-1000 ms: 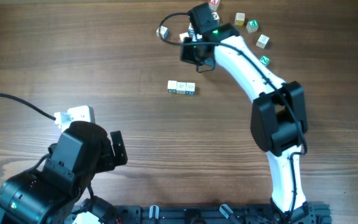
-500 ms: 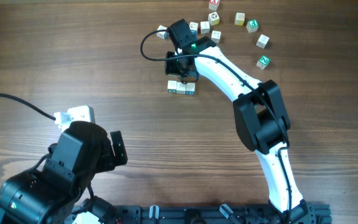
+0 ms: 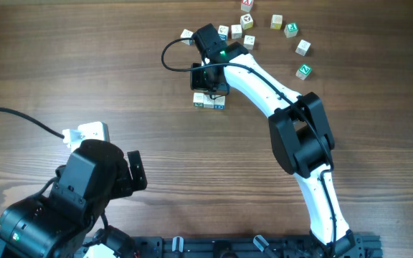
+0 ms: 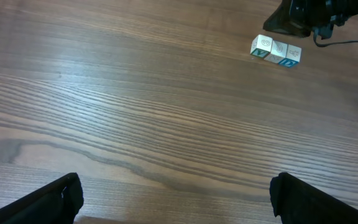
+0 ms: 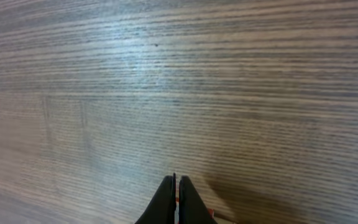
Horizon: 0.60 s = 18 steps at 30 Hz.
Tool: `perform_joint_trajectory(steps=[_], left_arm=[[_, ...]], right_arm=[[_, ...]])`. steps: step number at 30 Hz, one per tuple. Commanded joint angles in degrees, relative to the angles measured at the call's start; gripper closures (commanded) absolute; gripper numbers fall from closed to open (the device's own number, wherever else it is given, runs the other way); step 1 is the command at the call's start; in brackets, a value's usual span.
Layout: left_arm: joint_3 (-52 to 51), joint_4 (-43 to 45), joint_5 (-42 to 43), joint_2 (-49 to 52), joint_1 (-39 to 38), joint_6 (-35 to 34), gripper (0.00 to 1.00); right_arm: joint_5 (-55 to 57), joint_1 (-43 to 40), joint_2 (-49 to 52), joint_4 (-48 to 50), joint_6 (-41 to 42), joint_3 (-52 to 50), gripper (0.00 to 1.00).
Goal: Form a horizontal line
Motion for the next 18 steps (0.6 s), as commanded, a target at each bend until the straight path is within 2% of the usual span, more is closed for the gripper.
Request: perform_joint_trajectory(steps=[1,18], left_arm=[[-0.22,0.13,0.31,-0.11,0.35,-0.98,0.00],[-0.22,0.13,0.31,-0.11,0.35,-0.98,0.00]], right_arm=[[-1.68,0.85,1.07,-0.55,-1.25,0.70,0.95],[-0.96,1.01,1.07,-0.61,-2.86,0.72,0.95]])
